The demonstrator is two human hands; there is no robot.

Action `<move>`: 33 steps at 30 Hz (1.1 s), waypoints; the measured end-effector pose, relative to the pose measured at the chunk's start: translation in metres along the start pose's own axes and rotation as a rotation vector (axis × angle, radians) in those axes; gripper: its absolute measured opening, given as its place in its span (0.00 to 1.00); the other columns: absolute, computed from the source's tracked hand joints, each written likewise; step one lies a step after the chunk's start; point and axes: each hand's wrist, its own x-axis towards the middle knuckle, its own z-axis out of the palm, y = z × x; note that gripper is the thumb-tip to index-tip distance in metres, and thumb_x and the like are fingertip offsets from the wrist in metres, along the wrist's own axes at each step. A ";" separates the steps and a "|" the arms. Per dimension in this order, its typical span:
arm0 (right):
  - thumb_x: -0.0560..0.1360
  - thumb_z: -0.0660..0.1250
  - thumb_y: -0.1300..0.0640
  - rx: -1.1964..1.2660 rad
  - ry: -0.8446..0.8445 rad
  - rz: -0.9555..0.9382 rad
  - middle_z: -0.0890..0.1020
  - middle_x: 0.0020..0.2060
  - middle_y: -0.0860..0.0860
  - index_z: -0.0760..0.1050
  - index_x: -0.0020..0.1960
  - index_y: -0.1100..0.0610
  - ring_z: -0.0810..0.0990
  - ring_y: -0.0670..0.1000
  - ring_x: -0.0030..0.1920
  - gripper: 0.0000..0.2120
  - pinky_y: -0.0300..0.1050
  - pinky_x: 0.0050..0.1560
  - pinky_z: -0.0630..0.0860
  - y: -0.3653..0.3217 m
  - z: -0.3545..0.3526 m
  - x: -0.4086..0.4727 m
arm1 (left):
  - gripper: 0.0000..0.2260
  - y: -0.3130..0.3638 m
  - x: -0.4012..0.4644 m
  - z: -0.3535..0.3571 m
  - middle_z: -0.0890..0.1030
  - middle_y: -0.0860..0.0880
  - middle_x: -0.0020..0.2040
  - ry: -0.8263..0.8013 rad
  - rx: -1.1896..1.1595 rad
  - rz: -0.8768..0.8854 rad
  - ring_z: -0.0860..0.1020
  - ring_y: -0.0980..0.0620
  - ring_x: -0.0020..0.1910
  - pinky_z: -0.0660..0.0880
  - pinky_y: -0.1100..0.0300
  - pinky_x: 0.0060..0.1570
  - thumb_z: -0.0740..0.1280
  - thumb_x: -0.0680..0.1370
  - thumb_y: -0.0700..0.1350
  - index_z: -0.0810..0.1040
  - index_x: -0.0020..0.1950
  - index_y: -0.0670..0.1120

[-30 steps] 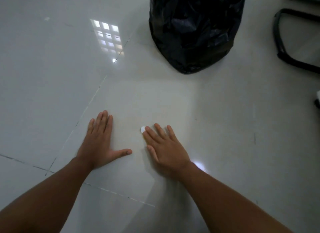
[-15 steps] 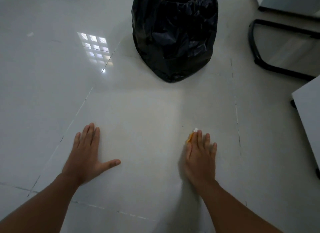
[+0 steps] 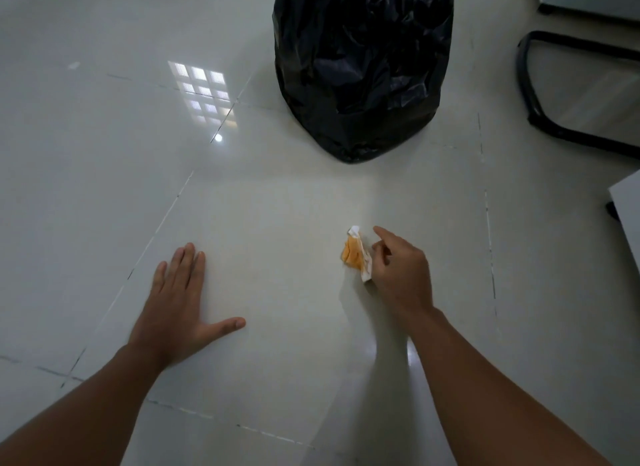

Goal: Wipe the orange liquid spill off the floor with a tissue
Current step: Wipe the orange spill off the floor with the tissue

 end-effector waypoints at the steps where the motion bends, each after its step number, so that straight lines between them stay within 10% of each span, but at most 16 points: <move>1: 0.75 0.65 0.63 -0.006 -0.046 0.005 0.83 0.51 0.50 0.77 0.66 0.56 0.82 0.51 0.47 0.20 0.45 0.49 0.78 0.003 -0.003 0.003 | 0.59 0.000 0.000 0.000 0.52 0.36 0.81 0.001 0.000 0.000 0.49 0.40 0.80 0.46 0.43 0.77 0.51 0.67 0.82 0.54 0.79 0.35; 10: 0.76 0.67 0.62 -0.039 -0.527 -0.045 0.68 0.59 0.47 0.75 0.68 0.56 0.72 0.41 0.48 0.20 0.20 0.48 0.62 -0.008 0.002 0.028 | 0.58 0.001 -0.001 -0.002 0.51 0.37 0.81 0.007 -0.009 -0.004 0.48 0.41 0.81 0.45 0.44 0.78 0.51 0.67 0.82 0.52 0.80 0.36; 16: 0.73 0.67 0.63 -0.141 -0.498 -0.076 0.77 0.43 0.50 0.83 0.47 0.58 0.78 0.52 0.46 0.07 0.42 0.43 0.72 -0.028 0.019 0.027 | 0.58 0.001 -0.002 -0.003 0.50 0.38 0.81 0.007 -0.023 -0.013 0.47 0.42 0.81 0.47 0.42 0.78 0.51 0.67 0.81 0.52 0.80 0.37; 22: 0.69 0.67 0.66 -0.103 -0.021 0.157 0.80 0.43 0.56 0.83 0.46 0.57 0.79 0.55 0.42 0.09 0.41 0.41 0.71 -0.007 -0.002 0.031 | 0.57 0.001 -0.002 -0.004 0.50 0.38 0.81 0.002 -0.037 -0.020 0.48 0.42 0.81 0.48 0.41 0.78 0.51 0.68 0.81 0.52 0.80 0.37; 29: 0.75 0.72 0.57 -0.085 -0.161 0.114 0.78 0.52 0.56 0.82 0.58 0.59 0.77 0.50 0.48 0.13 0.40 0.52 0.72 0.014 -0.003 0.031 | 0.56 0.001 -0.002 -0.003 0.52 0.38 0.81 0.014 -0.039 -0.014 0.49 0.41 0.81 0.49 0.41 0.78 0.51 0.68 0.81 0.53 0.79 0.37; 33: 0.75 0.71 0.55 -0.157 -0.106 0.144 0.79 0.41 0.55 0.85 0.47 0.58 0.79 0.55 0.41 0.07 0.43 0.44 0.73 0.007 0.003 0.026 | 0.57 0.002 -0.002 -0.004 0.52 0.37 0.81 0.009 -0.050 -0.016 0.49 0.41 0.81 0.49 0.40 0.77 0.51 0.68 0.81 0.53 0.79 0.37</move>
